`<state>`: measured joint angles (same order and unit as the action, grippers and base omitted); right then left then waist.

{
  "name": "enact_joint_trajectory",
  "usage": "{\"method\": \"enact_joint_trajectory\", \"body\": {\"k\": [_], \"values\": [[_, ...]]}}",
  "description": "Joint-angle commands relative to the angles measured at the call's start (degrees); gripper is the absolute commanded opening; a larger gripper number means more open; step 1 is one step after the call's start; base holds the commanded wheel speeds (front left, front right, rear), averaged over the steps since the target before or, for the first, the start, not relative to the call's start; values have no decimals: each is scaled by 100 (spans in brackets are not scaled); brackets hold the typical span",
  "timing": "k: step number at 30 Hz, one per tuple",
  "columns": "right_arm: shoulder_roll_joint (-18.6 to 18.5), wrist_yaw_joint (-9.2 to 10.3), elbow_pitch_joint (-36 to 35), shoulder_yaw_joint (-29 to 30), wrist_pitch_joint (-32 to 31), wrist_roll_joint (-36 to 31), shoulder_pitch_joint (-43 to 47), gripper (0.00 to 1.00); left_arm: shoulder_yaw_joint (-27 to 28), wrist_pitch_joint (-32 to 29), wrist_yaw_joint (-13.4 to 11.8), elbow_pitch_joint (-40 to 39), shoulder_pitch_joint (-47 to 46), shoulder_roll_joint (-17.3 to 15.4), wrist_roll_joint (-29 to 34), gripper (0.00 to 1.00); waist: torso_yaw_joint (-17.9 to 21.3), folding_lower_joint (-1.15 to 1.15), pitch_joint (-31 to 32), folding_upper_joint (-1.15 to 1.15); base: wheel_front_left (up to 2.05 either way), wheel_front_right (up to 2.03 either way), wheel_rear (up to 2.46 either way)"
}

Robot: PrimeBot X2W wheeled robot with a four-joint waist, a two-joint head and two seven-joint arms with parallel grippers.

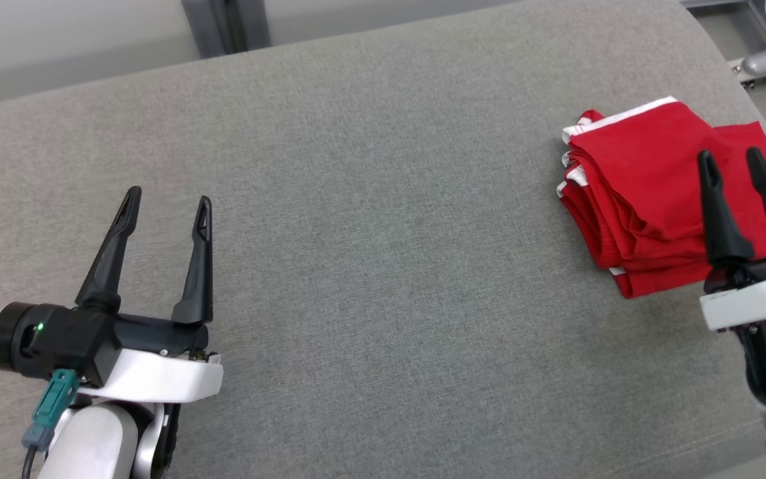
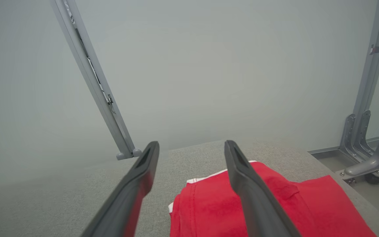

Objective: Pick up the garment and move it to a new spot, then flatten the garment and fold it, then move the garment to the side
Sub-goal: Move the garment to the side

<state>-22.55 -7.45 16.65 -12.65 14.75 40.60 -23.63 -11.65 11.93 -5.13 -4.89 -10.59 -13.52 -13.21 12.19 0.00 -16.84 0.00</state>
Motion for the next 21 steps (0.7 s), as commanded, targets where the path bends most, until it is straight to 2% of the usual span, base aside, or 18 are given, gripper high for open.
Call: {"method": "enact_joint_trajectory", "body": {"k": [1, 4, 9, 15, 21], "values": [[162, -7, -237, 195, 53, -251, 168, 100, 61, 15, -65, -44, 78, -43, -8, 100, -56, 0, 112, 0, 0, 0, 0], [757, -6, -847, 606, 53, -874, 529, 100, 131, -9, -103, -82, 190, -98, -52, 100, -148, 0, 261, 0, 0, 0, 0], [1428, -5, -1491, 653, -155, -1790, 1013, 100, 286, -20, -212, -110, 466, -123, -182, 100, -275, 0, 567, 0, 0, 0, 0], [1757, -5, -1671, 760, -404, -2500, 1502, 100, 291, -2, -249, -40, 789, -88, -291, 100, -497, 0, 959, 0, 0, 0, 0], [1876, -5, -1694, 837, -578, -2838, 1953, 100, 205, -99, -307, 68, 1131, -89, -276, 100, -622, 0, 1337, 0, 0, 0, 0]]}}
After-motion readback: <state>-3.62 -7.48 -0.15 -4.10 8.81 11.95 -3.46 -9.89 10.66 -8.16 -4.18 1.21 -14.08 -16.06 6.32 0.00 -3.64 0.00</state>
